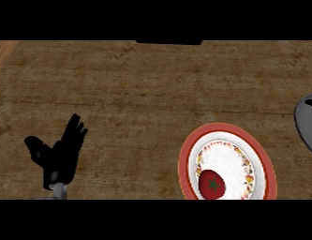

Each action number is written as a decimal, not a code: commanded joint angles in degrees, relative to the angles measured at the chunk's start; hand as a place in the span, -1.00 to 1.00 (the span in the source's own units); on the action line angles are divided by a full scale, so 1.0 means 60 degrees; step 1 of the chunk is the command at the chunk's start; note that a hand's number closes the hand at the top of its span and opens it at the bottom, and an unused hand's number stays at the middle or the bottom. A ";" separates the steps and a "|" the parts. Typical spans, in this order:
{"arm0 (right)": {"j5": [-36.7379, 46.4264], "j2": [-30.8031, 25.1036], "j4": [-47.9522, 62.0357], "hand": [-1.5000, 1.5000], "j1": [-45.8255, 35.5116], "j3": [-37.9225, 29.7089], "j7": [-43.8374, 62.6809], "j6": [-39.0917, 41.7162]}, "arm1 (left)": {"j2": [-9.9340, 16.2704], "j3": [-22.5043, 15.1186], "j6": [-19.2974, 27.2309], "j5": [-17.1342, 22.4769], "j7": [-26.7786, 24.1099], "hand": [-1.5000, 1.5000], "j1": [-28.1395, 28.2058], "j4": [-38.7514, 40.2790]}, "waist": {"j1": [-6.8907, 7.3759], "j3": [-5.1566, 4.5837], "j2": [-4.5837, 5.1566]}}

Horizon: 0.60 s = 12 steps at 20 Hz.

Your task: Pick the bell pepper from the plate and place it in the pan

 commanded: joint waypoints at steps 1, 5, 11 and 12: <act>-0.1361 -0.0110 0.0503 -1.00 -0.0358 -0.1072 -0.0882 0.1170 | -0.0158 -0.0028 0.0197 -0.0062 0.0020 0.00 -0.0026 0.0007 | -0.0091 -0.0006 -0.0026; -0.2286 -0.0968 0.1108 -1.00 -0.0158 -0.1884 -0.1063 0.2965 | -0.0104 0.0030 -0.0020 -0.0011 -0.0291 0.00 0.0195 0.0232 | -0.0205 -0.0020 -0.0033; -0.3027 -0.2202 0.1641 -1.00 0.0913 -0.2303 -0.1896 0.6281 | 0.0179 0.0428 -0.0174 0.0252 -0.0222 0.00 0.0275 0.0127 | -0.0399 -0.0043 -0.0133; -0.3070 -0.2302 0.1619 -1.00 0.1203 -0.2290 -0.2244 0.6650 | 0.0056 0.0474 0.0030 0.0099 -0.0366 0.00 -0.0024 0.0614 | -0.0463 -0.0047 -0.0120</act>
